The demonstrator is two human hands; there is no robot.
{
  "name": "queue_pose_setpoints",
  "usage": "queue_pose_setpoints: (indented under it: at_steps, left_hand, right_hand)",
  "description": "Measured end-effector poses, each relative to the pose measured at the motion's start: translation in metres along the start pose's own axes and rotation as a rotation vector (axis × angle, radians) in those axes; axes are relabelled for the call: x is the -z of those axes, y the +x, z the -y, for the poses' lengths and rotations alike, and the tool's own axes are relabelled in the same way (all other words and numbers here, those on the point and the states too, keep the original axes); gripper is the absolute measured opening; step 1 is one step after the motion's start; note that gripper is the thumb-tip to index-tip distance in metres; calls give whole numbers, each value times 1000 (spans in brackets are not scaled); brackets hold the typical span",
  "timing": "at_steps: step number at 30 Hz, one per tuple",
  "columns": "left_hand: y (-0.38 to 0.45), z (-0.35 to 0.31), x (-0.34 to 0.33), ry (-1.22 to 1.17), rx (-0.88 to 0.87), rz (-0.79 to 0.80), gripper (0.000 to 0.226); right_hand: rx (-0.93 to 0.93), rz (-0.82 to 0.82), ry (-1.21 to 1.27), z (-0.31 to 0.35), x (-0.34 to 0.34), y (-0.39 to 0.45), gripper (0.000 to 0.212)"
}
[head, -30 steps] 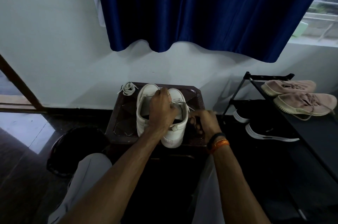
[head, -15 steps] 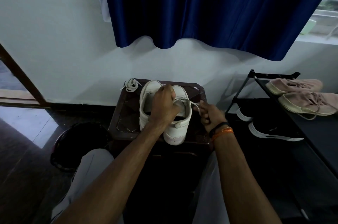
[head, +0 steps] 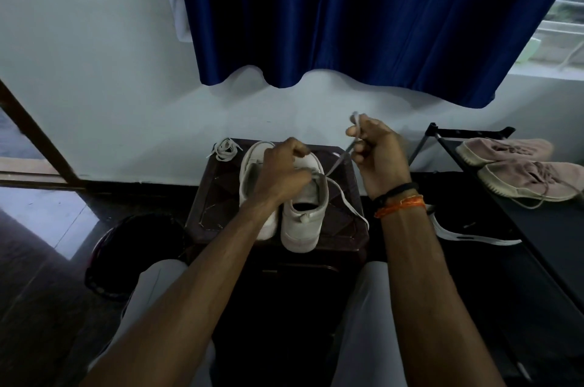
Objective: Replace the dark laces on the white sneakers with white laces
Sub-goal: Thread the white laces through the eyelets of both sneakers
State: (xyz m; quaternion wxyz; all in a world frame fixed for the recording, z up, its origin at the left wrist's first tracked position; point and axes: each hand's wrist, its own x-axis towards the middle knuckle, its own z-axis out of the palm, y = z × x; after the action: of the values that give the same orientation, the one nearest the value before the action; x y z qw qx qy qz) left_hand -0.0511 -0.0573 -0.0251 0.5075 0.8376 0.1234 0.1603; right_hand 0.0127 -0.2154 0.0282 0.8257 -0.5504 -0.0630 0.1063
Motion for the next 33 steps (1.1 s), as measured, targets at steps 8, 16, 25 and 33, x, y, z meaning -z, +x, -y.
queue_pose_setpoints:
  at_steps: [8, 16, 25, 33]
  left_hand:
    - [14, -50, 23, -642, 278, 188, 32]
    - [24, -37, 49, -658, 275, -66, 25]
    - [14, -37, 41, -493, 57, 82, 14]
    - [-14, -39, -2, 49, -186, 513, 34]
  right_hand:
    - [64, 299, -476, -19, -25, -27, 14]
    - [83, 156, -814, -41, 22, -22, 23]
    - [374, -185, -1101, -31, 35, -18, 12]
    - [-85, 35, -681, -7, -8, -15, 56]
